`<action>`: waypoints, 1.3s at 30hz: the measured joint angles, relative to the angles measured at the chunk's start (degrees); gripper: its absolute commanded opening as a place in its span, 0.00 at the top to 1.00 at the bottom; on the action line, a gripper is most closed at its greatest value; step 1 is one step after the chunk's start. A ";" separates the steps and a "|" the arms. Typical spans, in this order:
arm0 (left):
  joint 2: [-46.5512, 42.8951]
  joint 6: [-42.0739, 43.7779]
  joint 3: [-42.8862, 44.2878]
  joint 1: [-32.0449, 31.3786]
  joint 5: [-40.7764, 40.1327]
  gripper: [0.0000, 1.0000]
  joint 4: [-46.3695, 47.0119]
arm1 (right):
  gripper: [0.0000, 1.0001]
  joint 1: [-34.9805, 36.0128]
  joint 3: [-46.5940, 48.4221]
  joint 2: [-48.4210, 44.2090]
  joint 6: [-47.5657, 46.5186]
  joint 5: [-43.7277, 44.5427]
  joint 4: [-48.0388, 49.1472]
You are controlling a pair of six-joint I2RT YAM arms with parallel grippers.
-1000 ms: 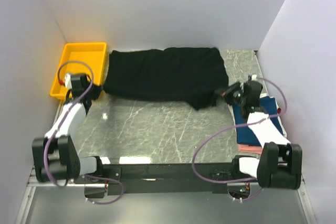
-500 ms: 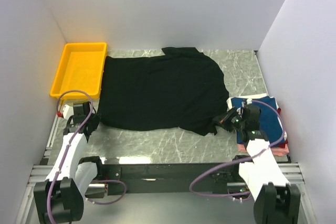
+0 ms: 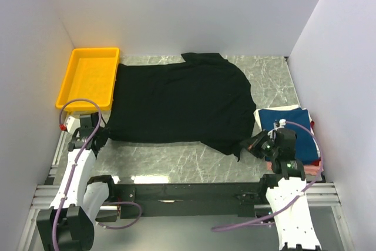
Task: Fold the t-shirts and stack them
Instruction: Fold the tshirt
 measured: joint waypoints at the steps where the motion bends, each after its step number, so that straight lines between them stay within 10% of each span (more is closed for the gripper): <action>1: 0.13 0.04 0.15 0.00 0.00 0.99 0.00 | 1.00 0.00 0.02 -1.16 -0.02 -0.11 -1.14; 18: 3.98 1.16 2.25 0.00 -1.22 0.99 -0.92 | 1.00 0.02 0.44 -5.01 -1.92 -1.62 -10.95; 39: 35.39 -0.79 23.50 -6.27 -3.15 0.96 3.39 | 1.00 0.02 20.09 46.07 0.17 3.13 17.09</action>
